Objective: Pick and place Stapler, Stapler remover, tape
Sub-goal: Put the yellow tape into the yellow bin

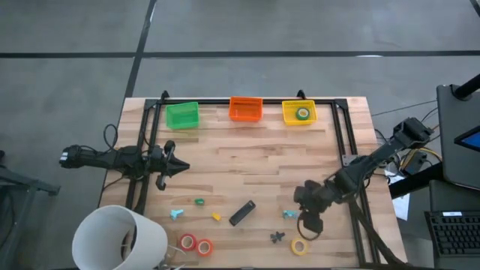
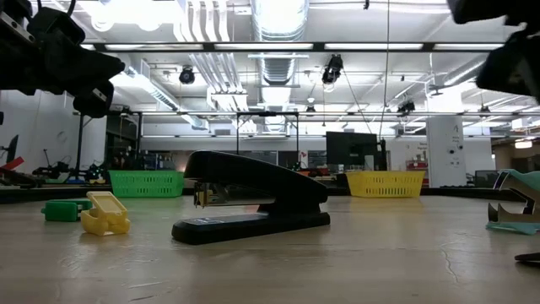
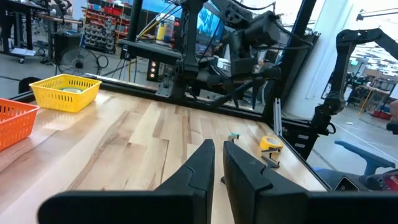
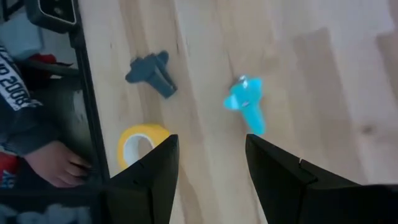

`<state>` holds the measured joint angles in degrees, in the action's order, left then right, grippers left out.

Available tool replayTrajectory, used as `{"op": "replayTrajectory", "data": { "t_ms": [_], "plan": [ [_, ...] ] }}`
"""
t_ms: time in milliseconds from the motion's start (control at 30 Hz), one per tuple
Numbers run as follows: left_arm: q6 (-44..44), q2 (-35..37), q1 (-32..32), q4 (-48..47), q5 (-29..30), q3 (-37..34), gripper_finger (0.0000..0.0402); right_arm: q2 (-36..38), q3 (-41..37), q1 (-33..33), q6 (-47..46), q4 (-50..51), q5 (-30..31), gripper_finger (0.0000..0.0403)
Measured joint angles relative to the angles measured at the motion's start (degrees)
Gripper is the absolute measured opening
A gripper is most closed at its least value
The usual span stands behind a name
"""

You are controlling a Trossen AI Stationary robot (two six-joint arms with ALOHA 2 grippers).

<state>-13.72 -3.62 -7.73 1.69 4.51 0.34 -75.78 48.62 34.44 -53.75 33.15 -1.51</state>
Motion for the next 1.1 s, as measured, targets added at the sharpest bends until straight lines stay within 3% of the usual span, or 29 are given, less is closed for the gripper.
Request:
{"op": "replayTrajectory", "data": {
  "t_ms": [267,567,1100],
  "plan": [
    [0.0,0.0,0.0,-0.01,0.0,0.0,0.0037,-6.75,0.0,5.67,-6.68,-7.92,0.19,0.0182],
    [0.0,0.0,0.0,-0.02,0.0,0.0,0.0037,-12.07,1.45,9.77,-12.71,-8.47,-1.9,0.0183],
    [0.01,-0.02,-0.01,-0.01,0.0,0.0,0.0037,-14.75,1.75,9.66,-12.55,-8.79,-1.11,0.0183]
  ]
}}
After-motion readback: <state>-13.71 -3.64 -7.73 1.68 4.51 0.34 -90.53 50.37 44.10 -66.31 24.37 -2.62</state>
